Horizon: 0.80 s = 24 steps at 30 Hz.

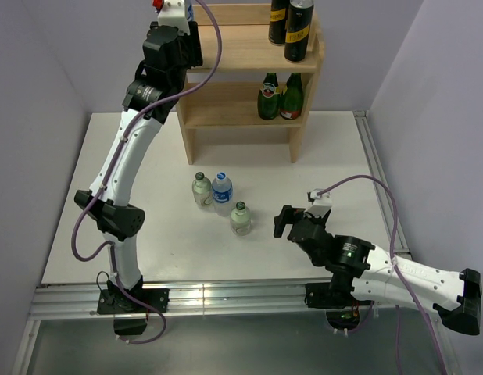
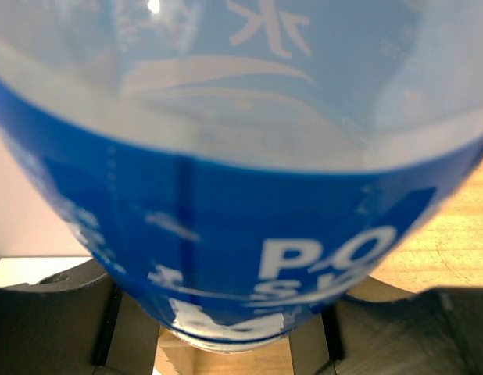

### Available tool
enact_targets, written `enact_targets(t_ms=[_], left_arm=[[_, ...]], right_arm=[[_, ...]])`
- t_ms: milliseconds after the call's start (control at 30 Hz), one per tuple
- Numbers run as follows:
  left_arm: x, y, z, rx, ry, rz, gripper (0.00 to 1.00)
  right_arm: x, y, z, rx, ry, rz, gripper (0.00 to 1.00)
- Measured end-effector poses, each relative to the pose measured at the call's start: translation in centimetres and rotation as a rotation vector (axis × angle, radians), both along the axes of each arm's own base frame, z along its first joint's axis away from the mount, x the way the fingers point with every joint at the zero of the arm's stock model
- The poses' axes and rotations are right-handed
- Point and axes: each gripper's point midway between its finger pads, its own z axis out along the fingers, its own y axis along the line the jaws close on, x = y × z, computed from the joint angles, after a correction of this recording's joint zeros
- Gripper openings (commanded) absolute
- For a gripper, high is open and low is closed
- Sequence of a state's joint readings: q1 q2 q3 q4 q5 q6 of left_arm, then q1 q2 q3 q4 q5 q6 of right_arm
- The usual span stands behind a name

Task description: Place and organize the beverage onto the shelf

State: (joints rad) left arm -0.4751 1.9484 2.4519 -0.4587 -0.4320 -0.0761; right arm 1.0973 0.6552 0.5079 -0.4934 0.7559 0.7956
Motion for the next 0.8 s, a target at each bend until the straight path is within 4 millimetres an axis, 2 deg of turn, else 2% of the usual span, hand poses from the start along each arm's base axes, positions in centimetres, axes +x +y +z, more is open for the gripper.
enact_targets(t_ms=[67,167,200,300,400,600,800], left_arm=[[0.1,0.0,0.0,0.000,-0.002,0.001,0.07],[0.4,0.0,-0.1,-0.002,-0.008,0.004,0.30],[0.6,-0.1,-0.1,-0.003,-0.012,0.004,0.42],[0.9,-0.2,-0.1,-0.008,-0.024,0.006,0.60],[1.1,-0.4,-0.1,-0.013,-0.037,0.003,0.71],[1.3,-0.7,0.8,-0.034,-0.082,0.001,0.81],[1.6,-0.3,1.3,-0.045,-0.107,0.014,0.84]], right_arm=[[0.0,0.0,-0.1,-0.004,0.003,0.000,0.96],[0.0,0.0,-0.1,-0.006,0.003,0.000,0.96],[0.0,0.0,-0.1,-0.006,0.003,0.000,0.96],[0.0,0.0,-0.1,-0.006,0.003,0.000,0.96],[0.0,0.0,-0.1,-0.006,0.003,0.000,0.96],[0.0,0.0,-0.1,-0.003,0.002,0.000,0.96],[0.0,0.0,0.0,0.001,0.000,0.000,0.96]])
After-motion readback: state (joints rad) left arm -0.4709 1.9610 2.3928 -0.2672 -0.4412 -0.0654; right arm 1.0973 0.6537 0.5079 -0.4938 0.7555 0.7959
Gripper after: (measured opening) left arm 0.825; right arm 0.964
